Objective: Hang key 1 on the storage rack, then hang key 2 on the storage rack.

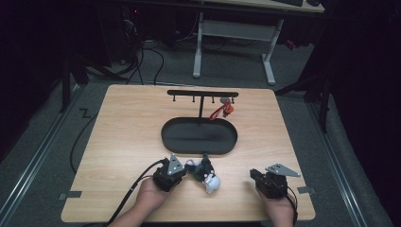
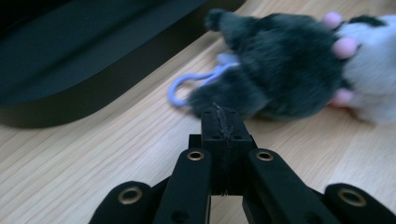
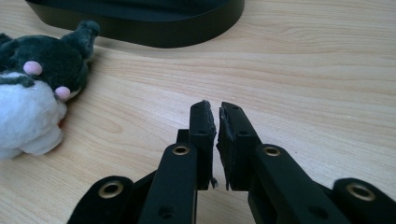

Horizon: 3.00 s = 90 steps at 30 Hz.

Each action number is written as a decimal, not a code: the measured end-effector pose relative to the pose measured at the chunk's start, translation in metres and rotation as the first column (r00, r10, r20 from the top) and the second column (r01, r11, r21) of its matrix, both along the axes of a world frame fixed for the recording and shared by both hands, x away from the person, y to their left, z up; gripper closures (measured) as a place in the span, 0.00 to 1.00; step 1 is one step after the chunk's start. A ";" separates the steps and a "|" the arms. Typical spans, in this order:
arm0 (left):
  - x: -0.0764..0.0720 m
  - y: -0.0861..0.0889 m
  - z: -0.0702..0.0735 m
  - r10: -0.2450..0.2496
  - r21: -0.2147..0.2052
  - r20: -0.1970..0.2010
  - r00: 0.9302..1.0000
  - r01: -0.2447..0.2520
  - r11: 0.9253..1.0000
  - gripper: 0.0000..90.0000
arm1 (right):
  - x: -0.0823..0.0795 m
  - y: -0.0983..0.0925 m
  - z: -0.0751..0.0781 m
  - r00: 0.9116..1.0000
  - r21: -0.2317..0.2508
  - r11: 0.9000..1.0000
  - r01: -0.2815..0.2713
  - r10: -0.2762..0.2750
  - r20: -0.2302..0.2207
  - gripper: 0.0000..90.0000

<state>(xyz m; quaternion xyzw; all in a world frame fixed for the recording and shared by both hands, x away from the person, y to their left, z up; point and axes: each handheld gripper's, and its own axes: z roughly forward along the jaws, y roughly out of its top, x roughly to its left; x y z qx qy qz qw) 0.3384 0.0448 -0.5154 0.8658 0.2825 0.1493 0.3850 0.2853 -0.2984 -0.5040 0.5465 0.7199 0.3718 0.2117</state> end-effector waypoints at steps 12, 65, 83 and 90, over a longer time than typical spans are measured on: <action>-0.008 -0.070 -0.001 -0.119 0.029 -0.019 0.993 0.119 0.992 1.00 | -0.002 -0.011 0.000 1.000 0.003 1.000 0.013 -0.013 0.011 0.92; 0.013 0.161 -0.003 0.236 -0.025 0.096 0.967 -0.234 0.972 0.34 | 0.008 0.010 -0.012 0.996 -0.140 0.990 0.029 -0.040 -0.076 0.58; 0.012 0.156 -0.002 0.188 -0.019 0.122 0.975 -0.187 0.982 0.33 | 0.018 0.020 0.015 0.930 -0.327 0.944 -0.049 -0.076 -0.360 0.43; 0.011 0.154 0.000 0.183 -0.038 0.128 0.975 -0.180 0.983 0.33 | 0.026 0.026 0.023 0.901 -0.320 0.943 -0.090 -0.060 -0.429 0.41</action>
